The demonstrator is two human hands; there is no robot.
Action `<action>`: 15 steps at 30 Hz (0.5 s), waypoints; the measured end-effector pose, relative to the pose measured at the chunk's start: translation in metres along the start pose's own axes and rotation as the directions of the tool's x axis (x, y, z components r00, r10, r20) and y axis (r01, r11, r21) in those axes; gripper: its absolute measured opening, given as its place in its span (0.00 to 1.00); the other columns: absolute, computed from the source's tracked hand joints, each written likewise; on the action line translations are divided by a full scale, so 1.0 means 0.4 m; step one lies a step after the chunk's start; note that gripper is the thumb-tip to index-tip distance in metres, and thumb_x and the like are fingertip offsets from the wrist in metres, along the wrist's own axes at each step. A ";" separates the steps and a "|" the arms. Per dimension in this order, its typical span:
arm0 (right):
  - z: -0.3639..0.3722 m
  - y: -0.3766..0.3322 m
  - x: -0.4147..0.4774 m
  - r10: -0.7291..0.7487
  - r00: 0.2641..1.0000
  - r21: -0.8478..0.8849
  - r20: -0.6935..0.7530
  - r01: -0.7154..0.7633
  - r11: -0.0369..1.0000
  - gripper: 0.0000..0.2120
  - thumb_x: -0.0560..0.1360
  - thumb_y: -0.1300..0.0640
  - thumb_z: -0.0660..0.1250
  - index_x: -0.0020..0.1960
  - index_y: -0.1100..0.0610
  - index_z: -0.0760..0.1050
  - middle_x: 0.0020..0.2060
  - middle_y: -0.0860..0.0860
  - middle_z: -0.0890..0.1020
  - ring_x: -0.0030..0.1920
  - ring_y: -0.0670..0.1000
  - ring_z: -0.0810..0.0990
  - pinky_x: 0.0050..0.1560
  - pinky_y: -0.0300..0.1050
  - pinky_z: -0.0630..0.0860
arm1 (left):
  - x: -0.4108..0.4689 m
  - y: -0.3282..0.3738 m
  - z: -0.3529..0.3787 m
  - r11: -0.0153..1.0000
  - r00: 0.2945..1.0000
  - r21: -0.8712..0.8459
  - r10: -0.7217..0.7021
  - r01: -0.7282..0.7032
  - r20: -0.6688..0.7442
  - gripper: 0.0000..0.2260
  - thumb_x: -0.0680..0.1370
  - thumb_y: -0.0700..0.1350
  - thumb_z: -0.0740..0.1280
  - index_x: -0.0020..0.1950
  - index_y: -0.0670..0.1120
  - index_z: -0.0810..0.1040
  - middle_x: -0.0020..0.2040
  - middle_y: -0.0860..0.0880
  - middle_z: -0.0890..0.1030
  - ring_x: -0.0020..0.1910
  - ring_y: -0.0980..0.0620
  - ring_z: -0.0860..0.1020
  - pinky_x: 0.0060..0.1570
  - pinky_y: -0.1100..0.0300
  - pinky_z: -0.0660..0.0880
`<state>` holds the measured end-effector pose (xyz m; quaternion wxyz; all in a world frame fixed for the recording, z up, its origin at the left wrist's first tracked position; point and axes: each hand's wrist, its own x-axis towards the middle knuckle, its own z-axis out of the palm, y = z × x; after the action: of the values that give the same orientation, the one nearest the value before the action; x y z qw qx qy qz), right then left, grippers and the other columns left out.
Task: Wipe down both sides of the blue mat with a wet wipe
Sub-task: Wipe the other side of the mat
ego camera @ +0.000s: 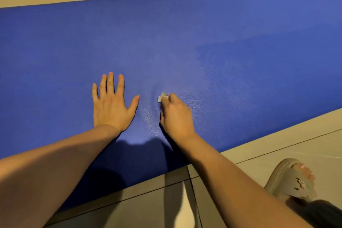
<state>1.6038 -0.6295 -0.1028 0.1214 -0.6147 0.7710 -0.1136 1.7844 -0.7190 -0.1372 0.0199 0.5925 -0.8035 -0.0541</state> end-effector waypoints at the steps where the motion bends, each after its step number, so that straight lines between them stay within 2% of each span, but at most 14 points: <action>1: -0.009 0.026 0.013 -0.046 0.999 -0.045 0.003 0.046 0.998 0.04 0.71 0.63 0.72 0.45 0.58 0.79 0.38 0.55 0.76 0.31 0.59 0.76 0.30 0.44 0.61 | 0.000 0.001 -0.002 1.000 1.000 -0.002 -0.001 0.001 0.003 0.38 0.80 0.70 0.45 0.82 0.46 0.55 0.81 0.40 0.56 0.81 0.41 0.51 0.78 0.37 0.50; 3: -0.041 0.099 0.039 -0.028 0.999 -0.114 0.046 0.033 0.993 0.04 0.72 0.63 0.71 0.46 0.58 0.81 0.40 0.55 0.77 0.35 0.61 0.79 0.31 0.47 0.66 | -0.003 0.001 -0.005 1.000 1.000 -0.006 0.000 0.000 0.001 0.37 0.80 0.69 0.45 0.82 0.46 0.56 0.81 0.40 0.56 0.81 0.41 0.51 0.78 0.38 0.50; 5: -0.080 0.183 0.064 0.065 0.997 -0.136 0.029 -0.060 0.989 0.09 0.74 0.62 0.67 0.52 0.55 0.81 0.47 0.55 0.79 0.43 0.62 0.81 0.39 0.51 0.74 | -0.003 -0.001 -0.006 1.000 1.000 -0.005 -0.001 0.001 0.001 0.37 0.80 0.69 0.46 0.82 0.46 0.56 0.81 0.40 0.56 0.81 0.41 0.51 0.78 0.38 0.50; 7: -0.116 0.262 0.089 0.208 0.977 -0.117 -0.051 -0.212 0.970 0.07 0.78 0.56 0.66 0.53 0.57 0.80 0.49 0.57 0.79 0.45 0.64 0.80 0.42 0.53 0.75 | -0.001 0.000 -0.004 1.000 1.000 -0.002 -0.002 0.002 0.003 0.37 0.80 0.69 0.46 0.82 0.46 0.56 0.81 0.40 0.56 0.81 0.41 0.51 0.78 0.38 0.50; 10: -0.126 0.306 0.124 0.396 0.913 -0.088 -0.098 -0.404 0.910 0.13 0.82 0.50 0.61 0.52 0.60 0.76 0.52 0.58 0.77 0.45 0.64 0.79 0.41 0.53 0.74 | 0.001 0.001 -0.004 1.000 1.000 0.011 -0.004 0.004 0.000 0.37 0.80 0.69 0.46 0.82 0.46 0.56 0.81 0.40 0.56 0.81 0.41 0.51 0.78 0.38 0.50; 12: -0.108 0.268 0.133 0.421 0.902 -0.036 -0.100 -0.426 0.904 0.13 0.83 0.52 0.59 0.53 0.61 0.75 0.54 0.60 0.77 0.47 0.64 0.79 0.44 0.54 0.74 | 0.002 0.002 -0.005 1.000 1.000 0.016 -0.004 0.004 0.000 0.37 0.80 0.69 0.46 0.82 0.46 0.57 0.81 0.40 0.57 0.81 0.41 0.51 0.78 0.38 0.50; 15: -0.056 0.149 0.119 0.341 0.938 -0.001 -0.060 -0.341 0.940 0.12 0.84 0.54 0.57 0.53 0.62 0.74 0.52 0.61 0.78 0.47 0.64 0.80 0.43 0.53 0.72 | 0.003 0.004 -0.003 1.000 1.000 0.015 -0.007 0.007 -0.002 0.38 0.80 0.69 0.46 0.82 0.45 0.57 0.81 0.40 0.57 0.81 0.41 0.51 0.78 0.38 0.50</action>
<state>1.5314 -0.6624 -0.1030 0.1130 -0.4690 0.8697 -0.1046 1.7827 -0.7199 -0.1361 0.0161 0.5954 -0.8018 -0.0478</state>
